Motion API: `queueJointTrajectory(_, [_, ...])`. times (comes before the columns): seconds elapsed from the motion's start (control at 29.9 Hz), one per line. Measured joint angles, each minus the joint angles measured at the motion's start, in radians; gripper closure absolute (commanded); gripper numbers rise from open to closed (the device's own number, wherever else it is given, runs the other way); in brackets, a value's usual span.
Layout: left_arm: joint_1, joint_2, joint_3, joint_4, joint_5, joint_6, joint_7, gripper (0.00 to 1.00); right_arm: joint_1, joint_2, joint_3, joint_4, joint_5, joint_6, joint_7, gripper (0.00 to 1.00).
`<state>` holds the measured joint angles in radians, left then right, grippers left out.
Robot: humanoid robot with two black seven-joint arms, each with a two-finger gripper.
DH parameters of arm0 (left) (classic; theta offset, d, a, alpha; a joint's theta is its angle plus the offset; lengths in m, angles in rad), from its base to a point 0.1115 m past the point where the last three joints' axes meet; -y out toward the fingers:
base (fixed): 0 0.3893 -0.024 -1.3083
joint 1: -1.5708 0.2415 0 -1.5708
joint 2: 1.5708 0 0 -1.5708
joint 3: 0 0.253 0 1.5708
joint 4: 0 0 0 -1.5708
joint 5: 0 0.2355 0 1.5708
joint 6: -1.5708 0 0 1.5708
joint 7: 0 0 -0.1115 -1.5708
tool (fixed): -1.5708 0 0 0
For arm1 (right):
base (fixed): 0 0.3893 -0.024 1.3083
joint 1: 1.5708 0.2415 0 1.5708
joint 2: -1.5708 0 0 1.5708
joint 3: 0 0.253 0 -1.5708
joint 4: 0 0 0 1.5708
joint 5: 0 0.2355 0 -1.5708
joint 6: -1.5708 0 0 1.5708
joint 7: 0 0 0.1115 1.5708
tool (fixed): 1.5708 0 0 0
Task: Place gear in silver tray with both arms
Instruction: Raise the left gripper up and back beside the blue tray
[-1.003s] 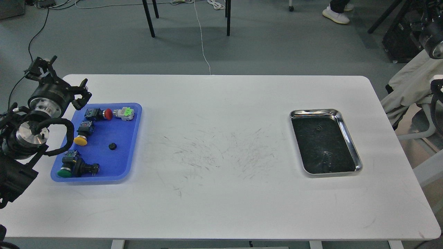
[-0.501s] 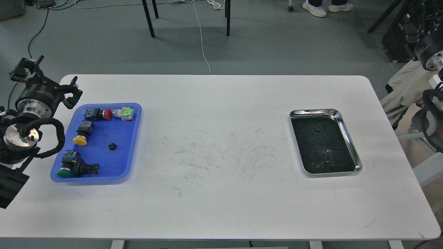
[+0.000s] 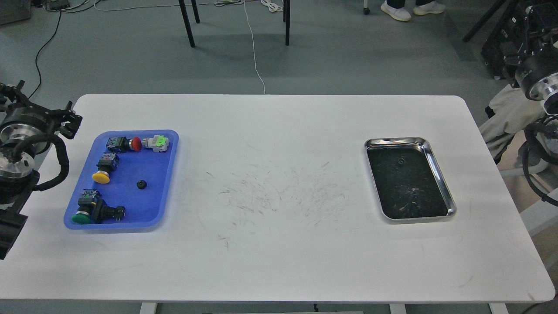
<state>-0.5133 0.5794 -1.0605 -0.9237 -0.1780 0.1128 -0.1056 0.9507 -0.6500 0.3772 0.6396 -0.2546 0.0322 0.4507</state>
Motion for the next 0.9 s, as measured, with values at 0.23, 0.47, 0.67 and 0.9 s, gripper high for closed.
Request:
queueJointTrajectory(0.23, [-0.224,0.101,0.577,0.079,0.031,-0.119,0.011,0.03,-0.01,-0.001,0.009,0.005,0.0,0.002,0.002,0.06])
queueJointTrajectory(0.47, [-0.298,0.15,0.802,0.122,0.177,-0.174,0.031,0.03,-0.03,-0.001,0.025,0.02,0.0,0.002,0.003,0.06])
queueJointTrajectory(0.67, [-0.257,0.171,0.758,0.111,0.15,-0.114,0.009,0.06,-0.038,-0.001,0.028,0.035,0.0,0.002,0.003,0.06])
queueJointTrajectory(0.9, [-0.156,0.146,0.494,0.058,0.045,0.054,-0.032,0.06,-0.045,-0.011,0.029,0.042,0.0,0.002,0.003,0.06])
